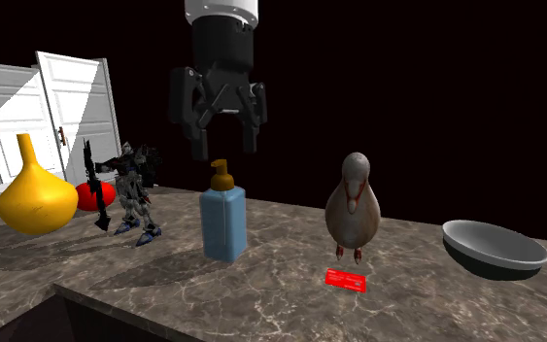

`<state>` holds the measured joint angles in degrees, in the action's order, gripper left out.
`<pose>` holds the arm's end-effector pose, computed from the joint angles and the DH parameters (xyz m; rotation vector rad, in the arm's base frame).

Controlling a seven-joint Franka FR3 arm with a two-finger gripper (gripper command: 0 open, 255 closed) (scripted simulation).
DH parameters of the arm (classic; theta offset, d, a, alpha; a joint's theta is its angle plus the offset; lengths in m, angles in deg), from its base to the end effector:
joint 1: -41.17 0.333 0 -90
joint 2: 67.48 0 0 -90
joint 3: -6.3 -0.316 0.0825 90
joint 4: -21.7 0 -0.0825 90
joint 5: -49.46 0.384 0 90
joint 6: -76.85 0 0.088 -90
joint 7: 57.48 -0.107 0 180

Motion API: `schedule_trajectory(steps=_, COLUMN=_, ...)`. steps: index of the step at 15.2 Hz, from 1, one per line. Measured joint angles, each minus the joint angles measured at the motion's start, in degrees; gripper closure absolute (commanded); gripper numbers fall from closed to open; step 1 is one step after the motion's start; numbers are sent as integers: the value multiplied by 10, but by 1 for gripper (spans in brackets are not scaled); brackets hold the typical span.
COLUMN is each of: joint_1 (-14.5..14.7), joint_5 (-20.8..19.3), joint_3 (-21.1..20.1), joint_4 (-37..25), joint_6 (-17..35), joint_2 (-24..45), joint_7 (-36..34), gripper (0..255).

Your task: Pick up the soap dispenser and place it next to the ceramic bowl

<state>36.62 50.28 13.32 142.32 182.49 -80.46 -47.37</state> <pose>0.4746 -0.0994 0.5109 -3.0938 0.0402 0.0438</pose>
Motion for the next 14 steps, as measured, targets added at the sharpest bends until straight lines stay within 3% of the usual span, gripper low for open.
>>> schedule_trajectory(steps=8, joint_1=-21, joint_5=12, joint_3=31, joint_4=-155, joint_6=10, joint_2=160, joint_7=56, gripper=0)
schedule_trajectory(steps=14, joint_1=-48, joint_5=35, joint_3=43, joint_4=-323, joint_6=-12, joint_2=302, joint_7=94, gripper=0)
